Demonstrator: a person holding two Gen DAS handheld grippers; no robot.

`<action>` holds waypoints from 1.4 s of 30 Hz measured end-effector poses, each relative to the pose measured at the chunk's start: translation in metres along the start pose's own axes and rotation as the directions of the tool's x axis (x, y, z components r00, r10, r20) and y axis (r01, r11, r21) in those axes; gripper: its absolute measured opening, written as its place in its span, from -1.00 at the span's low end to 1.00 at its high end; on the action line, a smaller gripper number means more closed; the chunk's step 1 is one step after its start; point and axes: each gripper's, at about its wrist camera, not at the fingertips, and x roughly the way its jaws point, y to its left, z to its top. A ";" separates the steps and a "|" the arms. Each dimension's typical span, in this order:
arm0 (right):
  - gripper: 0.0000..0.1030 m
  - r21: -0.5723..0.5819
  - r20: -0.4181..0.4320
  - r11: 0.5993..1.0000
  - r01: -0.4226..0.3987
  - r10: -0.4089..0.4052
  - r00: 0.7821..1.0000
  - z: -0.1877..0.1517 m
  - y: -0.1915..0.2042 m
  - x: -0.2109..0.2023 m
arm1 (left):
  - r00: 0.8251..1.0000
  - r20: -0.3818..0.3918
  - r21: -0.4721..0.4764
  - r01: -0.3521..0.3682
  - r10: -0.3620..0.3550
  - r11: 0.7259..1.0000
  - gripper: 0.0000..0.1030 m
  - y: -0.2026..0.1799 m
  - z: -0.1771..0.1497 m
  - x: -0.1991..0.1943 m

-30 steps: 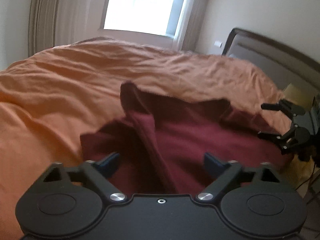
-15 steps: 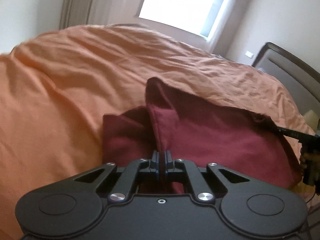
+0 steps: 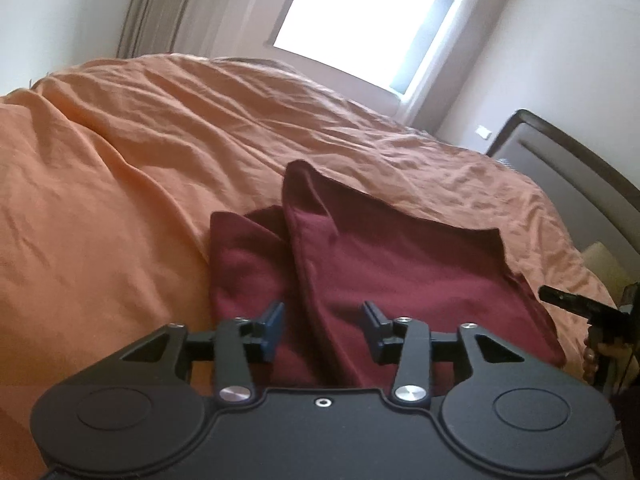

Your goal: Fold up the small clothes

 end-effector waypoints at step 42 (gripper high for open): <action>-0.81 -0.006 0.044 0.999 0.044 -0.044 0.998 -0.096 0.034 -0.067 | 0.992 0.119 -0.019 -0.042 0.044 0.999 -0.91 -0.005 -0.094 -0.060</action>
